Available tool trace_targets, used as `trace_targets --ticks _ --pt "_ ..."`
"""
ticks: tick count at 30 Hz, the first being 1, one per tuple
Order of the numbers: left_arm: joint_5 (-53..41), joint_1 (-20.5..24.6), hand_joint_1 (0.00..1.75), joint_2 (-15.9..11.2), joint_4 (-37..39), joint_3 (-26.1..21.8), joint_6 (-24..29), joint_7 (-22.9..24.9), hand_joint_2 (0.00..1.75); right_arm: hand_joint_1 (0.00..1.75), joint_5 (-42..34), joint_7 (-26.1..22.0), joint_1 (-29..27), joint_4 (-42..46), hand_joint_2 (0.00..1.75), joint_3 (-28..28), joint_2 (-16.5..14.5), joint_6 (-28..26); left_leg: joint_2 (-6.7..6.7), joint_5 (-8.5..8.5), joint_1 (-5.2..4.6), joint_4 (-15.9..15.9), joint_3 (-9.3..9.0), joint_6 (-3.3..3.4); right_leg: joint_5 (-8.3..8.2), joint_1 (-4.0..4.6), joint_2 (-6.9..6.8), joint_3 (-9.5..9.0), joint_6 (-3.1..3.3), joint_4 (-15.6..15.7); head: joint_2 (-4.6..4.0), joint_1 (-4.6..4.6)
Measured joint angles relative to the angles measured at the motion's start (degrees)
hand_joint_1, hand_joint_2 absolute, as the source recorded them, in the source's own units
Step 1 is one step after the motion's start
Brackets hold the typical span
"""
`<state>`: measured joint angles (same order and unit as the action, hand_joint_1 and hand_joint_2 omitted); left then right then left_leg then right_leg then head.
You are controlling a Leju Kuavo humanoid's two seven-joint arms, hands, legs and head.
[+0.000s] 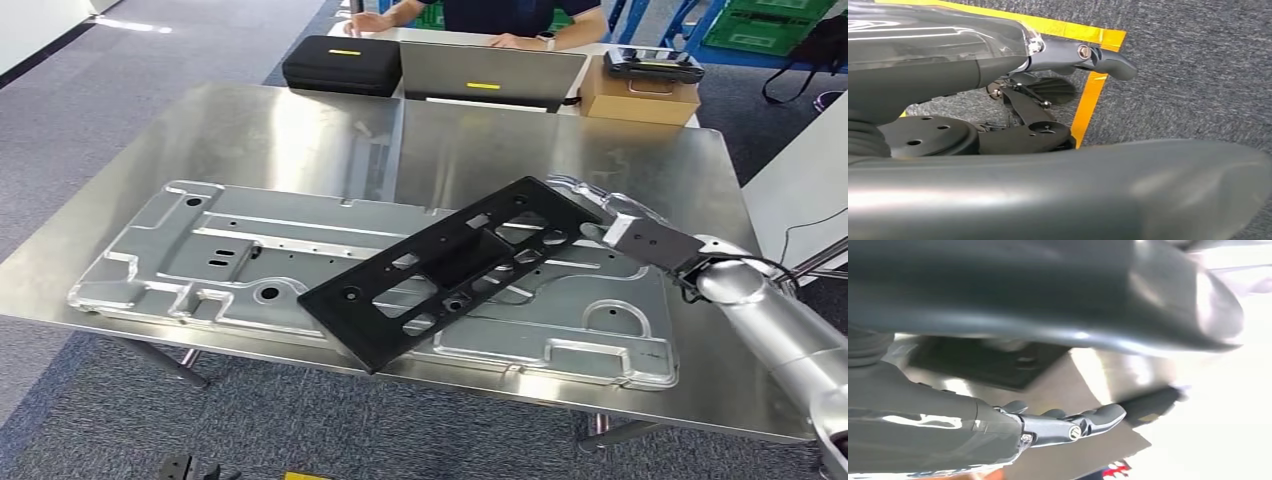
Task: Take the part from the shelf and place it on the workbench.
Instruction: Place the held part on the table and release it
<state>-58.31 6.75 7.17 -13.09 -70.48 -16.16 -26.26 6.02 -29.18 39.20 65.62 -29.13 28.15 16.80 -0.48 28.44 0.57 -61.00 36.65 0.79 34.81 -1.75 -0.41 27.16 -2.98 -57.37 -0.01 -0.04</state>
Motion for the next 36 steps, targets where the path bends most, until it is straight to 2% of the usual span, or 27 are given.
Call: trace_targets --ticks 3,6,9,10,11,13,14,15,16,17,18,19,20,21,23,25,26,28,29,30,31,32,35,36 --pt "0.04 0.03 0.00 0.00 0.00 0.09 -0.14 -0.15 0.00 0.00 -4.22 -1.43 -7.02 6.00 0.00 7.86 -4.39 0.82 0.00 0.00 0.02 0.10 -0.07 -0.01 0.01 0.02 0.00 0.01 0.01 0.00 0.00 0.00" --pt "0.05 0.09 0.00 -0.01 0.00 0.38 -0.27 -0.13 0.00 0.00 -9.16 -2.14 -13.14 14.09 0.00 14.79 -10.47 3.58 -0.02 0.07 -0.04 0.06 -0.12 0.07 0.02 -0.08 0.00 -0.04 0.02 0.19 0.01 0.00" --pt "0.15 0.15 0.00 -0.09 0.00 0.58 -0.09 0.09 0.00 0.00 -11.03 -2.60 -17.58 22.39 0.00 19.40 -15.89 5.38 0.02 -0.42 -0.11 1.44 -1.04 1.04 0.09 -0.32 -0.13 -0.63 -0.38 0.93 0.01 -0.03" --pt "0.27 0.17 0.00 -0.10 0.00 0.62 0.02 0.16 0.00 0.00 -11.01 -2.78 -18.68 24.80 0.00 20.48 -17.22 5.73 0.12 -0.87 -0.03 2.40 -1.64 1.46 0.81 -0.27 -0.12 -0.53 -0.30 0.26 0.00 -0.03" --pt "0.41 0.20 0.00 -0.10 0.00 0.64 0.16 0.25 0.00 0.00 -10.89 -3.01 -19.69 27.16 0.00 21.41 -18.43 6.14 0.22 -1.28 0.07 3.18 -2.16 1.73 2.12 -0.21 -0.01 0.16 -0.12 -1.52 -0.01 -0.02" --pt "0.66 0.21 0.00 -0.13 0.00 0.67 0.42 0.42 0.00 0.00 -10.43 -3.38 -21.50 30.98 0.00 22.54 -20.21 6.92 0.32 -1.42 0.02 3.55 -2.48 1.91 5.61 -0.18 0.15 3.46 0.21 -7.98 -0.01 -0.01" --pt "0.73 0.15 0.00 -0.14 0.00 0.67 0.52 0.49 0.00 0.00 -10.11 -3.53 -22.46 32.70 0.00 22.86 -21.00 7.29 0.32 -1.39 -0.01 3.50 -2.46 1.87 6.73 -0.18 0.17 5.32 0.17 -11.36 0.00 -0.01" --pt "0.78 0.07 0.00 -0.15 0.00 0.67 0.56 0.53 0.00 0.00 -9.76 -3.67 -23.37 34.24 0.00 23.05 -21.68 7.54 0.32 -1.33 0.01 3.43 -2.44 1.80 6.74 -0.21 0.17 6.57 0.01 -13.39 0.00 -0.01" --pt "0.79 -0.01 0.00 -0.15 0.00 0.67 0.56 0.56 0.00 0.00 -9.39 -3.79 -24.10 35.65 0.00 23.22 -22.32 7.73 0.31 -1.25 0.12 3.30 -2.42 1.64 5.53 -0.29 0.16 6.85 -0.22 -13.33 0.00 -0.01" --pt "0.81 -0.06 0.00 -0.15 0.00 0.67 0.56 0.58 0.00 0.00 -9.04 -3.89 -24.65 36.99 0.00 23.35 -22.90 7.86 0.31 -1.11 0.31 3.05 -2.40 1.36 3.34 -0.43 0.13 6.10 -0.55 -11.14 0.00 -0.01" --pt "0.81 -0.09 0.00 -0.16 0.00 0.67 0.56 0.58 0.00 0.00 -8.70 -4.00 -24.95 38.09 0.00 23.44 -23.34 7.97 0.30 -0.90 0.55 2.64 -2.32 0.92 1.16 -0.63 0.11 4.65 -0.95 -7.62 0.00 0.00" --pt "0.81 -0.09 0.00 -0.25 0.00 0.67 0.58 0.58 0.00 0.00 -8.36 -4.11 -25.17 38.86 0.00 23.47 -23.69 8.10 0.28 -0.71 0.65 2.22 -2.17 0.37 -0.39 -0.69 0.23 3.35 -1.15 -4.71 0.00 0.00" --pt "0.81 -0.08 0.00 -0.34 0.00 0.67 0.60 0.57 0.00 0.00 -8.06 -4.20 -25.37 39.51 0.00 23.47 -23.99 8.23 0.21 -0.55 0.66 1.75 -2.00 -0.17 -1.41 -0.71 0.43 2.63 -1.07 -2.92 0.00 -0.01" --pt "0.81 -0.07 0.00 -0.43 0.00 0.67 0.61 0.56 0.00 0.00 -7.78 -4.30 -25.58 40.01 0.00 23.46 -24.23 8.35 0.13 -0.50 0.56 1.32 -1.80 -0.62 -1.53 -0.72 0.62 2.52 -0.73 -2.38 0.00 -0.02" --pt "0.79 -0.10 0.00 -0.56 0.00 0.70 0.66 0.53 0.00 0.00 -7.24 -4.47 -26.02 40.90 0.00 23.46 -24.78 8.42 -0.04 -0.74 0.37 0.95 -1.44 -1.18 -1.76 -0.67 0.84 3.30 0.45 -3.01 0.00 -0.05" --pt "0.72 -0.11 0.00 -0.63 0.00 0.77 0.70 0.50 0.00 0.00 -6.82 -4.75 -26.29 41.66 0.00 23.42 -25.37 8.42 0.01 0.26 0.46 0.18 -0.81 -1.61 -2.11 -0.69 0.66 4.07 1.52 -3.13 -0.01 -0.08" --pt "0.65 -0.09 0.00 -0.66 0.00 0.81 0.72 0.49 0.00 0.00 -6.70 -4.91 -26.37 42.01 0.00 23.39 -25.62 8.42 0.05 1.86 0.50 -1.27 -0.23 -1.80 -2.44 -0.66 0.54 4.55 2.04 -3.12 0.00 -0.09" --pt "0.50 0.03 0.00 -0.66 0.00 0.95 0.73 0.47 0.00 0.00 -6.64 -5.13 -26.52 42.54 0.00 23.35 -25.96 8.42 0.09 6.61 0.49 -7.18 1.53 -2.04 -3.14 -0.42 0.29 5.56 2.80 -3.12 -0.01 -0.10" --pt "0.44 0.09 0.00 -0.66 0.00 1.04 0.73 0.46 0.00 0.00 -6.65 -5.18 -26.64 42.72 0.00 23.35 -26.07 8.42 0.09 8.56 0.47 -10.54 2.30 -2.03 -3.48 -0.22 0.14 6.04 3.03 -3.13 0.00 -0.10" --pt "0.39 0.14 0.00 -0.66 0.00 1.15 0.73 0.46 0.00 0.00 -6.65 -5.20 -26.82 42.87 0.00 23.34 -26.17 8.42 0.09 9.66 0.42 -12.89 2.54 -1.90 -3.82 0.02 -0.01 6.49 3.17 -3.15 0.00 -0.09" --pt "0.36 0.17 0.00 -0.66 0.00 1.24 0.73 0.46 0.00 0.00 -6.65 -5.22 -26.99 43.02 0.00 23.33 -26.25 8.43 0.09 9.72 0.31 -13.44 1.94 -1.59 -4.14 0.28 -0.12 6.90 3.29 -3.15 0.00 -0.09" --pt "0.32 0.18 0.00 -0.66 0.00 1.32 0.73 0.46 0.00 0.00 -6.65 -5.27 -27.11 43.25 0.00 23.30 -26.33 8.45 0.08 8.88 0.10 -11.93 0.39 -1.09 -4.44 0.57 -0.18 7.25 3.37 -3.16 0.00 -0.09" --pt "0.19 0.26 0.00 -0.91 -0.02 1.39 0.74 0.42 0.00 0.00 -6.63 -5.74 -27.24 44.30 0.00 23.03 -26.47 8.56 0.06 5.63 -1.25 -0.99 -6.95 1.40 -5.27 1.13 -0.29 7.89 3.28 -3.14 0.00 -0.06" --pt "0.14 0.28 0.00 -1.03 -0.02 1.40 0.75 0.39 0.00 0.00 -6.57 -5.96 -27.31 44.67 0.00 22.85 -26.51 8.58 0.05 5.15 -1.69 1.44 -8.36 1.89 -5.58 1.09 -0.34 8.02 3.03 -3.10 -0.01 -0.05"
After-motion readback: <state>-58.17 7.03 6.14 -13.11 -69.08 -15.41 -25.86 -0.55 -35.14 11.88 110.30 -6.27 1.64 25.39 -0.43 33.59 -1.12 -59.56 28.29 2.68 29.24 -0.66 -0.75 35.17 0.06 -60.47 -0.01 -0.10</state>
